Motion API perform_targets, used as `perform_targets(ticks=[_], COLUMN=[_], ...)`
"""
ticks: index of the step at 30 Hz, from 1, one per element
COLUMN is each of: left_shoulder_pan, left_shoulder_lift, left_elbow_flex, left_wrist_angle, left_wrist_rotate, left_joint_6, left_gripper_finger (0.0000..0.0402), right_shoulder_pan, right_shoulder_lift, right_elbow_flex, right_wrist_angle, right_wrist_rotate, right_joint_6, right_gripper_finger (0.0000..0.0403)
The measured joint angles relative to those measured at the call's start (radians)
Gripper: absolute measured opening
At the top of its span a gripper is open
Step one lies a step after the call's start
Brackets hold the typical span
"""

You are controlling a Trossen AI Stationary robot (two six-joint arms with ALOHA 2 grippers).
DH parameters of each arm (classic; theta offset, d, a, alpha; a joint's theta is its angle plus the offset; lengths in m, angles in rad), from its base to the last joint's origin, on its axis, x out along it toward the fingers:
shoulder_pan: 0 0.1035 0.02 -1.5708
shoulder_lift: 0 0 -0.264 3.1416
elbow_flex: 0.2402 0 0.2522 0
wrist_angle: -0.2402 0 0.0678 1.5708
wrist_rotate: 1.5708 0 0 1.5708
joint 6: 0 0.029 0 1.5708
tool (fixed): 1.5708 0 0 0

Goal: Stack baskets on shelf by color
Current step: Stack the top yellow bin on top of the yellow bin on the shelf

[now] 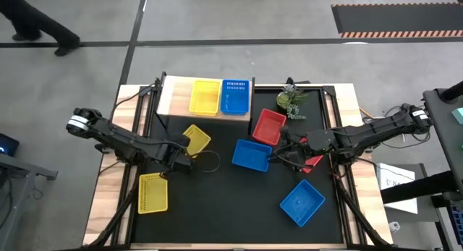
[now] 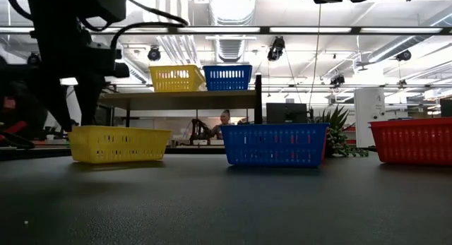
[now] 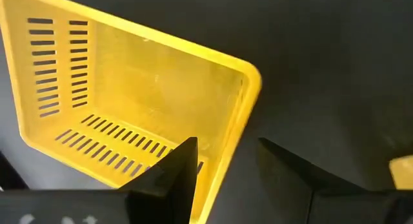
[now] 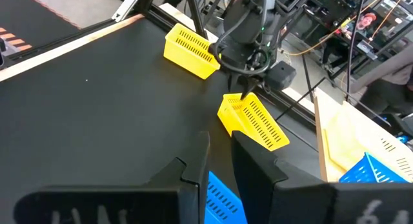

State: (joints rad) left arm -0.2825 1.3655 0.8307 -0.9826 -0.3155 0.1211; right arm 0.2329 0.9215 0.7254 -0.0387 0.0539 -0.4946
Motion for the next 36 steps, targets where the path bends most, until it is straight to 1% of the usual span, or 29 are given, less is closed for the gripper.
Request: perform_targets(ticks=[8,19,27,36], left_shoulder_pan=[0.000,0.000,0.000,0.000], left_shoulder_lift=[0.005,0.028,0.028,0.028], left_elbow_flex=[-0.047,-0.050,-0.050,-0.050], left_wrist_angle=[0.114,0.148,0.201,0.216], left_wrist_rotate=[-0.003,-0.004,-0.004,-0.004], left_joint_6=[-0.002,-0.001,-0.001,-0.003], left_gripper_finger=[0.0141,0.0141,0.0141,0.0141], right_shoulder_pan=[0.000,0.000,0.000,0.000], right_shoulder_lift=[0.000,0.000,0.000,0.000], right_elbow_flex=[0.000,0.000,0.000,0.000], right_wrist_angle=[0.000,0.003,0.003,0.003], right_wrist_rotate=[0.000,0.000,0.000,0.000], right_joint_6=[0.004,0.003,0.003,0.004], right_gripper_finger=[0.0058,0.0058,0.0058,0.0058])
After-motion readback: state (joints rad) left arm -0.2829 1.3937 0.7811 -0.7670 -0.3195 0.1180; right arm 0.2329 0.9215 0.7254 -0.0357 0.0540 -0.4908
